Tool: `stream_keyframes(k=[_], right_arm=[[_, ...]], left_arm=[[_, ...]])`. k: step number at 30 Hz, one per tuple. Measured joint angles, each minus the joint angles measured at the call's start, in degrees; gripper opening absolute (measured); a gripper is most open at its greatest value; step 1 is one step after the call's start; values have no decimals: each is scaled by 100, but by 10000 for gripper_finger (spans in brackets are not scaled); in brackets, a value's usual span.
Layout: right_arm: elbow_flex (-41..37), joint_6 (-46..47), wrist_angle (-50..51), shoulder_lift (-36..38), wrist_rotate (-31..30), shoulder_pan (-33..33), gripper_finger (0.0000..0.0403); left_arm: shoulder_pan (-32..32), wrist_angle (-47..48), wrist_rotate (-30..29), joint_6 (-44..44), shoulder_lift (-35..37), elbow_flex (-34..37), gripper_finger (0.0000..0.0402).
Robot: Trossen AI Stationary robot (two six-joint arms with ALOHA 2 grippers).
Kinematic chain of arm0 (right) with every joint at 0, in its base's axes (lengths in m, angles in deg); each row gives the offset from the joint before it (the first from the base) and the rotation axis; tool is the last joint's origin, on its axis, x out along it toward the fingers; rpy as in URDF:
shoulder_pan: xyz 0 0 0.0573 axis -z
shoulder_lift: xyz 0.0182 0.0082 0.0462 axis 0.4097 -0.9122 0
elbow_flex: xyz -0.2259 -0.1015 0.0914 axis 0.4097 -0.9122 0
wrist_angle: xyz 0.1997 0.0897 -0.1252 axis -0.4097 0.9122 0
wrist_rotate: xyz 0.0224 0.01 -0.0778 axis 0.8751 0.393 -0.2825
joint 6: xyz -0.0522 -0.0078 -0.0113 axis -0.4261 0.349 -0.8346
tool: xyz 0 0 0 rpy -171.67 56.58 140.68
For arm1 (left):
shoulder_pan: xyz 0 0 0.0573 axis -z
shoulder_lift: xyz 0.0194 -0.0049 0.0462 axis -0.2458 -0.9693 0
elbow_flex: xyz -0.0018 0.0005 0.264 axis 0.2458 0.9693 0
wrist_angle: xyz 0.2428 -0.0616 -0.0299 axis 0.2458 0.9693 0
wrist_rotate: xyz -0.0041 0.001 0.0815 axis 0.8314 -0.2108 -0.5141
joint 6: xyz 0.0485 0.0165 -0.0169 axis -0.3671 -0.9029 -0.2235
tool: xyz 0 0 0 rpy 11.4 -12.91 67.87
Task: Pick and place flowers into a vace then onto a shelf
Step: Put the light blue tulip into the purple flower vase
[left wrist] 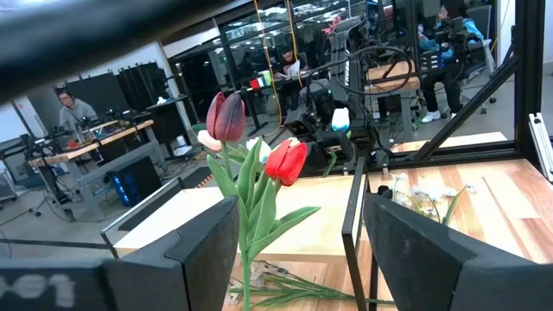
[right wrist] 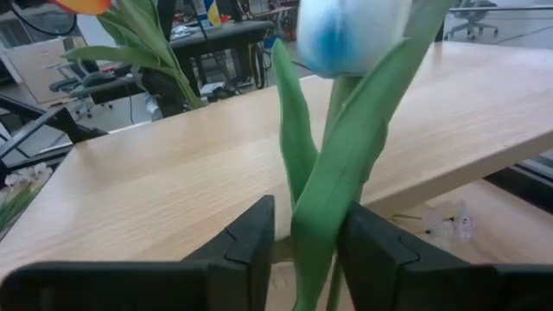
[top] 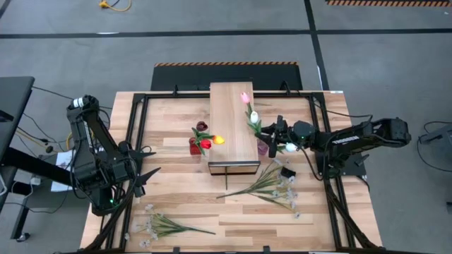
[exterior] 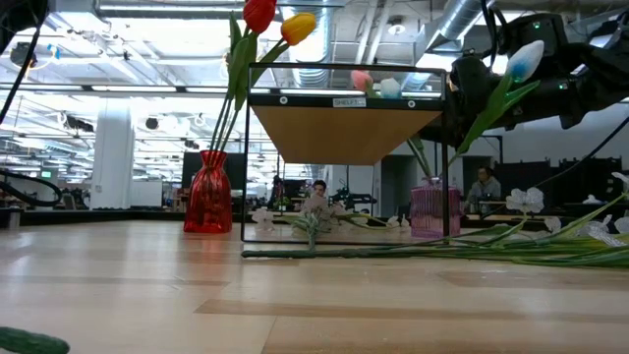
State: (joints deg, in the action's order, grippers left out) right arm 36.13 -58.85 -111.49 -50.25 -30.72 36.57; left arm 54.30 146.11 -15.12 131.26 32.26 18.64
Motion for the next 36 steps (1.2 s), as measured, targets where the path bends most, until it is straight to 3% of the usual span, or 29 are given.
stream_keyframes(k=[17, 26, 32, 36], right_arm=[[7, -401, 381, 206, 277, 56, 187], [321, -774, 1784, 1131, 274, 55, 197], [784, -1174, 2710, 1579, 258, 55, 191], [1103, -1462, 3183, 1825, 8, 55, 190]], left_arm=[[-2, 0, 0, 0, 0, 0, 238], [-2, -2, 398, 205, 0, 0, 238], [-2, -49, 375, 19, 2, 0, 238], [-29, -48, 44, 0, 2, 0, 238]])
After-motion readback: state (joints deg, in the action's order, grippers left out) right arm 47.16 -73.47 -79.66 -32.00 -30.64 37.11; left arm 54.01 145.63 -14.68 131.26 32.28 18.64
